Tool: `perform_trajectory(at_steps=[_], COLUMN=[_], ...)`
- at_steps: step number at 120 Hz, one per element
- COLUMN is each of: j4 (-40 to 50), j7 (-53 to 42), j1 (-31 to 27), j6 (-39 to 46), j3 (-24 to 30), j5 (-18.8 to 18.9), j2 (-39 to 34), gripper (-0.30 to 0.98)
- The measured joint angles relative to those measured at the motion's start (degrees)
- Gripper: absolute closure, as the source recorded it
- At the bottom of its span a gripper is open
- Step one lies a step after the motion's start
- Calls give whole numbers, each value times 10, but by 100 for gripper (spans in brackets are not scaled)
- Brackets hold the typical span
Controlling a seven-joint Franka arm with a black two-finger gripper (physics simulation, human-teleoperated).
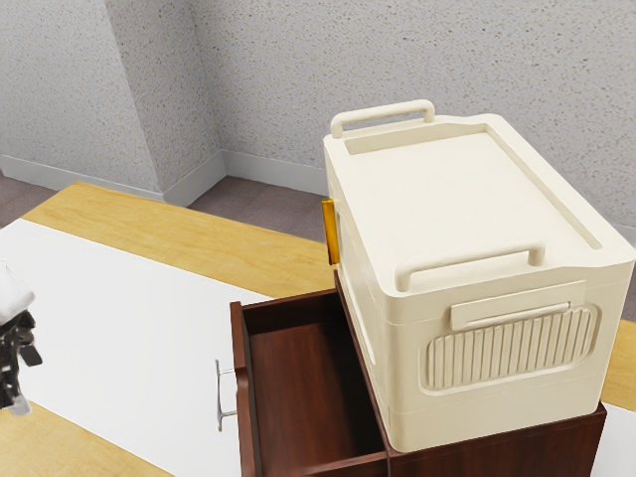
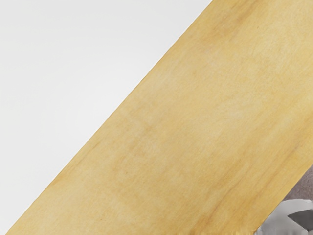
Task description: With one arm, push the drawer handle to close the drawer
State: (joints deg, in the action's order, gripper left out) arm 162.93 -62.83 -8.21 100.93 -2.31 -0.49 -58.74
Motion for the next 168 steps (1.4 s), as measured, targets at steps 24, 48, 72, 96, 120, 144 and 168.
perform_trajectory(at_steps=[24,48,72,96,120,144,168], j4=[-2,0,8,21,20,12,-10], j7=[-138,-179,-149,-90,-7,56,92], j1=[46,40,41,52,73,77,57], j6=[56,104,133,145,125,94,95], j3=[1,35,44,74,87,110,136], j5=[-52,-113,-127,-151,-175,-159,-133], j2=[88,84,89,98,92,75,84], gripper=[3,3,3,4,4,28,63])
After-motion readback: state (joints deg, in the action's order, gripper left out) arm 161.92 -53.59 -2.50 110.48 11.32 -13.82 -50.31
